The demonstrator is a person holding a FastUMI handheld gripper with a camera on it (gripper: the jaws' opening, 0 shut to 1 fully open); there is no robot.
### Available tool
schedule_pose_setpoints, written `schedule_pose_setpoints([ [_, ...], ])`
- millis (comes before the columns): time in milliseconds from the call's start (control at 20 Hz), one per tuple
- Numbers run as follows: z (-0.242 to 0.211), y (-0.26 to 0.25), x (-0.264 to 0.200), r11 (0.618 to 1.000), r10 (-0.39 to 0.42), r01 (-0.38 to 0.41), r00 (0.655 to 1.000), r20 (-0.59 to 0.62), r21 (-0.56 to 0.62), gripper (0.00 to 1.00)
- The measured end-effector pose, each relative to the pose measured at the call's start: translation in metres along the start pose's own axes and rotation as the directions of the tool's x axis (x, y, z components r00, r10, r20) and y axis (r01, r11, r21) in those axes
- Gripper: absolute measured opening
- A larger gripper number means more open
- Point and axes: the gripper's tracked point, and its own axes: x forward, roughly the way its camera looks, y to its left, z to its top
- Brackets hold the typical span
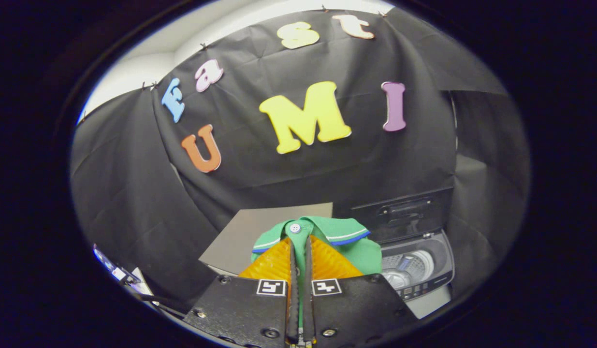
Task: Put the clothes into the washing machine and then close the washing machine lid.
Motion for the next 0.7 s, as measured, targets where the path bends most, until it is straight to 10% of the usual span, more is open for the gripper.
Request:
schedule_pose_setpoints([
  [350,0.044,-0.105,-0.036,0.993,-0.115,0.117,0.989,0.088,-0.019,0.07],
  [700,0.031,-0.194,0.029,0.991,-0.119,0.119,0.993,-0.002,-0.068,0.07],
])
